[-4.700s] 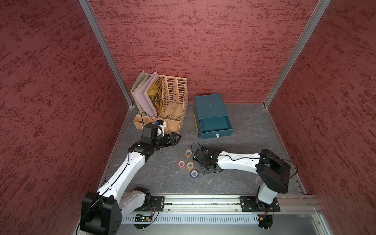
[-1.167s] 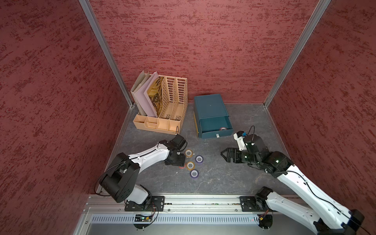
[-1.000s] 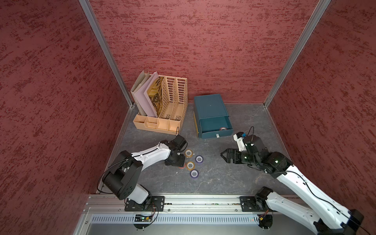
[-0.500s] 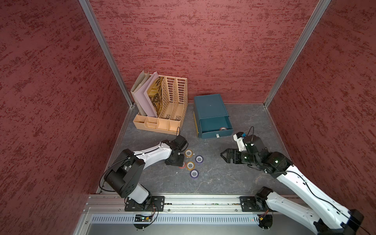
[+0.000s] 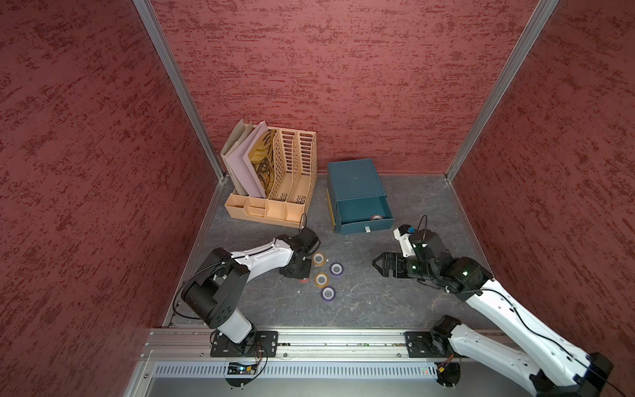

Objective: Place the transparent tape into the drawer according to color
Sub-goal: Pick up the tape at the center of the board.

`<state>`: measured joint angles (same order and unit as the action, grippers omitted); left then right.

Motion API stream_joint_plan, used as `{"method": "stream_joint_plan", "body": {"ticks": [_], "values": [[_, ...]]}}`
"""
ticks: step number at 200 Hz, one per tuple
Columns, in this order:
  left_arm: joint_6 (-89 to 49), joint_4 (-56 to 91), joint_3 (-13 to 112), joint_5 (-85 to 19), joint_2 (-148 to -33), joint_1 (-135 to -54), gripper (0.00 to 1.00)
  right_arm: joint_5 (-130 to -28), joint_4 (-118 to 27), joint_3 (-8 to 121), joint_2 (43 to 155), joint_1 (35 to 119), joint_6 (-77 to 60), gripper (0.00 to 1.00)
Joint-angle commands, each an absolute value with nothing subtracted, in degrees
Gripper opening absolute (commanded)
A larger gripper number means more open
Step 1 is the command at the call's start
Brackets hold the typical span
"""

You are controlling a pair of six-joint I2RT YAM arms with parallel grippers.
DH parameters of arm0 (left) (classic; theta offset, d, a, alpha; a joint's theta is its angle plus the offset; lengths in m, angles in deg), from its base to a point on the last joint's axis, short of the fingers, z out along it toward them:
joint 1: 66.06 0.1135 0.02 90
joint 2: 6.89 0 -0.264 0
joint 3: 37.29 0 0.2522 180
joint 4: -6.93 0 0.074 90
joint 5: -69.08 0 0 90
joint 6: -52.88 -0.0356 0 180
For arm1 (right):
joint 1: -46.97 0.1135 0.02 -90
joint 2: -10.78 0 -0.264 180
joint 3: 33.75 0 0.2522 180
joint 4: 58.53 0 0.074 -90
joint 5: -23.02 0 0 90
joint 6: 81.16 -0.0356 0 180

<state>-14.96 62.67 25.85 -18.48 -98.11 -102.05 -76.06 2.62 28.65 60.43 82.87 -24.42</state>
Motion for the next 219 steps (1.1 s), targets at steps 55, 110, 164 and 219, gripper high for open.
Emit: {"method": "stream_joint_plan", "body": {"ticks": [55, 110, 164, 219], "values": [[-14.9, 62.7, 25.7, -19.8, -98.2, -102.4, 0.0, -77.7, 1.1, 26.8, 60.4, 83.2, -25.3, 0.99], [-14.7, 66.3, 28.8, -19.4, -90.4, -101.5, 0.0, -77.8, 0.3, 25.8, 60.0, 83.1, -26.0, 0.99], [-16.2, 72.3, 38.0, -18.5, -83.2, -101.0, 0.0, -77.0, 0.0, 25.0, 59.2, 83.2, -26.5, 0.99], [-20.0, 71.3, 52.0, -18.7, -82.0, -101.9, 0.0, -76.7, -0.7, 24.6, 58.4, 83.1, -27.2, 0.99]]}}
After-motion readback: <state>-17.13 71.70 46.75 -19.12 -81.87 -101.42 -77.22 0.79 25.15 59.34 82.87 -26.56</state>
